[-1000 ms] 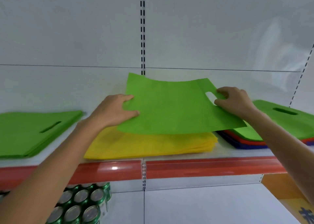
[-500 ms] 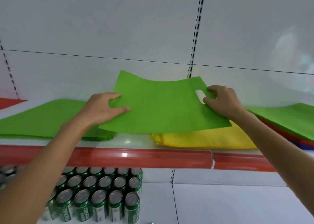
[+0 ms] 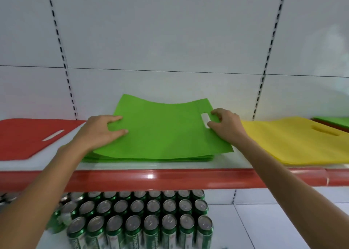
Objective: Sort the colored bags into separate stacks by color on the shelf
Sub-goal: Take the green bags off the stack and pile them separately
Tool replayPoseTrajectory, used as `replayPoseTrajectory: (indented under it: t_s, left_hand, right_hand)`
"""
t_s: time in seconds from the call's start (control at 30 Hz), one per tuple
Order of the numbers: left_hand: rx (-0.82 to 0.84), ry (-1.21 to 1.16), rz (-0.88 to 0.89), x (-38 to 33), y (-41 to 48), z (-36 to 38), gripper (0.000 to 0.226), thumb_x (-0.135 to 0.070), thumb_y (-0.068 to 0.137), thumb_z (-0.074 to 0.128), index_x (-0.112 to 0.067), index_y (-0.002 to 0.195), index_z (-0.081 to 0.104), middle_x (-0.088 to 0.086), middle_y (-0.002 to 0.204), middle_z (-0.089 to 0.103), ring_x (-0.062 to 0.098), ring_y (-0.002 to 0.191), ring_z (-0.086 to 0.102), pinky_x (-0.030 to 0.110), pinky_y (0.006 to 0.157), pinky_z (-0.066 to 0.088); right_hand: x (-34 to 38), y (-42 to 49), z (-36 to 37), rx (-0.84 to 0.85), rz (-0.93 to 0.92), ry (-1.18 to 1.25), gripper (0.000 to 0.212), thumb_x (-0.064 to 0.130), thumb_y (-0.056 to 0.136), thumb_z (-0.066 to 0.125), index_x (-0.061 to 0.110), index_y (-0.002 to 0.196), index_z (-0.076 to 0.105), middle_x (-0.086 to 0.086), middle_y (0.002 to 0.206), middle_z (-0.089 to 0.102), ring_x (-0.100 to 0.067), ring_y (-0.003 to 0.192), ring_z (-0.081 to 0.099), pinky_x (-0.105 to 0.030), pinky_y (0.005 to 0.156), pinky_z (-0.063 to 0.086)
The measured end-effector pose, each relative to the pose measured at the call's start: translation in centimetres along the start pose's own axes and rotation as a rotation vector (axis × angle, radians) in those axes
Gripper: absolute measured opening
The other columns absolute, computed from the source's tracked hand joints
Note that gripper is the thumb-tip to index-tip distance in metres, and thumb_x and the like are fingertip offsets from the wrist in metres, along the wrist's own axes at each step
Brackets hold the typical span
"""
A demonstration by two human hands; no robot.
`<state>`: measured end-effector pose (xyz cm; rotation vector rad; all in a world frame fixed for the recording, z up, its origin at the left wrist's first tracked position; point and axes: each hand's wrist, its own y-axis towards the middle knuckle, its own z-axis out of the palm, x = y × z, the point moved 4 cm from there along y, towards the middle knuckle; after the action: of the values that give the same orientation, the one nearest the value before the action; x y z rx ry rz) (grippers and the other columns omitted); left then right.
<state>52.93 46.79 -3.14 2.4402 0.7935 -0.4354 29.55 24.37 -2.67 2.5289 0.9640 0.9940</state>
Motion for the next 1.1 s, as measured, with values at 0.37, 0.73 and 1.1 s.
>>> replayPoseTrajectory:
  t_s: [0.37, 0.73, 1.1]
  left_hand:
    - [0.052, -0.093, -0.05, 6.3, 0.9, 1.0, 0.057, -0.031, 0.077, 0.073, -0.019, 0.13, 0.054, 0.008, 0.14, 0.048, 0.025, 0.127, 0.046, 0.03, 0.104, 0.033]
    - [0.081, -0.13, -0.105, 7.4, 1.1, 1.6, 0.058, -0.038, 0.077, 0.072, -0.018, 0.129, 0.056, 0.008, 0.136, 0.051, 0.025, 0.122, 0.049, 0.031, 0.099, 0.036]
    - [-0.134, -0.086, -0.03, 5.8, -0.1, -1.4, 0.034, -0.03, 0.084, 0.066, -0.018, 0.116, 0.065, 0.013, 0.121, 0.062, 0.027, 0.116, 0.054, 0.034, 0.095, 0.039]
  right_hand:
    - [1.7, -1.3, 4.6, 0.073, 0.105, 0.051, 0.041, 0.029, 0.084, 0.068, 0.012, 0.12, 0.064, -0.009, 0.117, 0.066, -0.02, 0.107, 0.059, -0.026, 0.087, 0.041]
    - [1.3, -2.2, 4.5, 0.068, 0.131, 0.105, 0.037, 0.024, 0.082, 0.071, 0.01, 0.115, 0.066, -0.009, 0.116, 0.066, -0.017, 0.109, 0.058, -0.02, 0.08, 0.038]
    - [1.8, -2.4, 4.0, -0.07, 0.12, 0.246, 0.028, 0.021, 0.085, 0.066, 0.01, 0.11, 0.067, -0.006, 0.11, 0.068, -0.009, 0.099, 0.059, -0.015, 0.073, 0.035]
